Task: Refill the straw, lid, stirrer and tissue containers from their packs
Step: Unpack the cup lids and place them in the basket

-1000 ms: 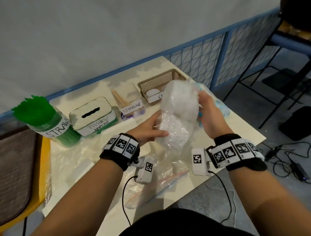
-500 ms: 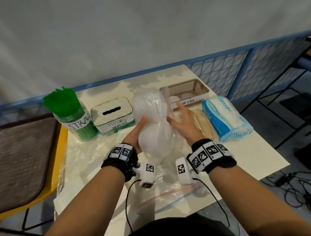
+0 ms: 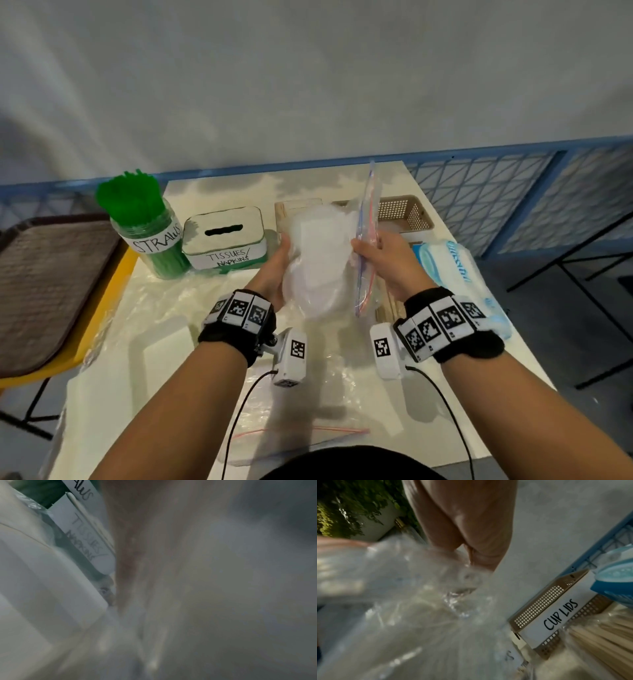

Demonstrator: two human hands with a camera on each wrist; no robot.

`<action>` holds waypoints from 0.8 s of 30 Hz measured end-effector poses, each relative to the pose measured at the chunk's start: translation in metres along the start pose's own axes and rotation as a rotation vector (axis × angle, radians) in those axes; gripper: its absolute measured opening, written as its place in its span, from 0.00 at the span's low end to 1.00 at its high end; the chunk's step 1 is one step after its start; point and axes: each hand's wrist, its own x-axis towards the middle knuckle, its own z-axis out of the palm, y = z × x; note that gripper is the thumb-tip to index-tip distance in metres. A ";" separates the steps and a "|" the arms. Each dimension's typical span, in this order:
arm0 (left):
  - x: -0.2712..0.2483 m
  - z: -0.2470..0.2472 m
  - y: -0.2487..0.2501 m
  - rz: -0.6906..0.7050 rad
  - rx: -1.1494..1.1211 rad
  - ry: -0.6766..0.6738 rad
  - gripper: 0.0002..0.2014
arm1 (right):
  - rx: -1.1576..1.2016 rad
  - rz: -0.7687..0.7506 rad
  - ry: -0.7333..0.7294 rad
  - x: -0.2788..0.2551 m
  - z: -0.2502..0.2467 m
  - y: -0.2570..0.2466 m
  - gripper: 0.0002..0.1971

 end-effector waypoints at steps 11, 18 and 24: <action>0.005 0.040 -0.026 -0.082 0.303 0.137 0.52 | 0.128 0.089 -0.201 0.000 -0.024 0.010 0.11; 0.013 0.042 -0.016 0.184 0.545 0.313 0.23 | 0.118 0.167 -0.279 -0.003 -0.011 0.017 0.13; 0.016 0.044 0.002 0.404 0.854 0.300 0.15 | 0.005 0.110 -0.212 -0.005 -0.001 0.021 0.11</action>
